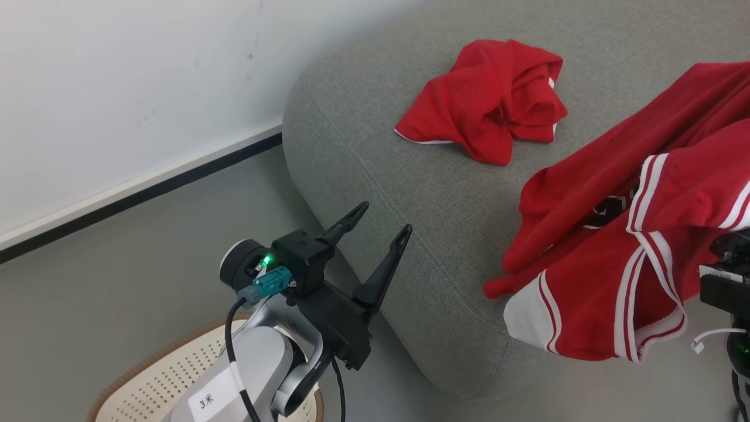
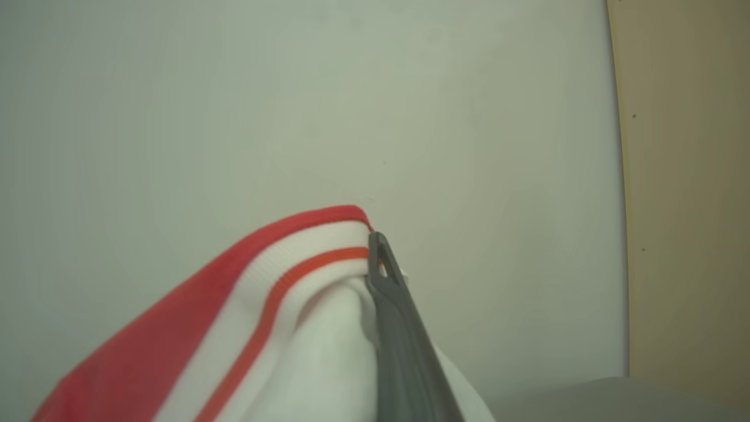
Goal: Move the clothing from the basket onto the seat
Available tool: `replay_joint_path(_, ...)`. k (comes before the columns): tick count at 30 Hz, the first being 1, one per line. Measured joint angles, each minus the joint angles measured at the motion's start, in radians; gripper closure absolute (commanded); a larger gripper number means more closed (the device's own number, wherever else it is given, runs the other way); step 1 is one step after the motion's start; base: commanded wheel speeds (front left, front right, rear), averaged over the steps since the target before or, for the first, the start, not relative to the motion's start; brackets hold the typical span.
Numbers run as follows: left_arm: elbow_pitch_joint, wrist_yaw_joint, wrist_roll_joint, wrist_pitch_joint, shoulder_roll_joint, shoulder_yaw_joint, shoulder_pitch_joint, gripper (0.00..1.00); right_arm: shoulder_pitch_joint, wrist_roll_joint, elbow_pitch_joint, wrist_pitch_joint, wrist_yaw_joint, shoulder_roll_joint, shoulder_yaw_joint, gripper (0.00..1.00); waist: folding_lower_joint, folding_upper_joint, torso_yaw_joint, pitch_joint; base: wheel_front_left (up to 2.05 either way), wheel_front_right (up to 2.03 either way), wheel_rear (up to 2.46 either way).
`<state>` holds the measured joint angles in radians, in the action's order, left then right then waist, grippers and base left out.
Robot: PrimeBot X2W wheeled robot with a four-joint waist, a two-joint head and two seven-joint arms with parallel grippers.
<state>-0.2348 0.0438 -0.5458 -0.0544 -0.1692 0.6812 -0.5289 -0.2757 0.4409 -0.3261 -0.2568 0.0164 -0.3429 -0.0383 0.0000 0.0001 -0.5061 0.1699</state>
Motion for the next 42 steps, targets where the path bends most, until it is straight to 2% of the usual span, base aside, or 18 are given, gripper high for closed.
replay_joint_path(9,0.032,0.001,0.006,0.009,0.001,0.006,-0.029,0.00,-0.104,0.055,0.101,0.000,0.046,-0.004,0.021,1.00,0.0001,0.0000,0.010,0.048,0.00,0.00,0.00)
replay_joint_path(11,0.034,0.001,0.009,0.009,0.000,0.007,-0.031,0.00,-0.125,0.061,0.120,0.000,0.047,-0.007,0.024,1.00,0.0001,0.0000,0.014,0.055,0.00,0.00,0.00)
replay_joint_path(22,0.102,0.000,0.024,0.045,-0.025,0.007,-0.072,0.00,-0.444,0.180,0.358,0.001,0.090,-0.077,0.085,1.00,0.0001,0.0001,0.063,0.153,0.00,0.00,0.00)
replay_joint_path(35,0.162,0.001,0.053,0.087,-0.052,-0.004,-0.150,0.00,-0.765,0.177,0.637,0.020,0.088,-0.197,0.143,1.00,0.0002,0.0001,0.146,0.309,0.00,0.00,0.00)
replay_joint_path(38,0.176,0.001,0.054,0.091,-0.059,-0.010,-0.166,0.00,-0.798,0.124,0.727,0.039,0.076,-0.213,0.108,1.00,0.0002,0.0001,0.169,0.346,0.00,0.00,0.00)
replay_joint_path(42,0.179,0.001,0.055,0.097,-0.062,-0.016,-0.180,0.00,-0.821,0.078,0.874,0.062,0.042,-0.228,0.085,1.00,0.0002,0.0002,0.208,0.405,0.00,0.00,0.00)
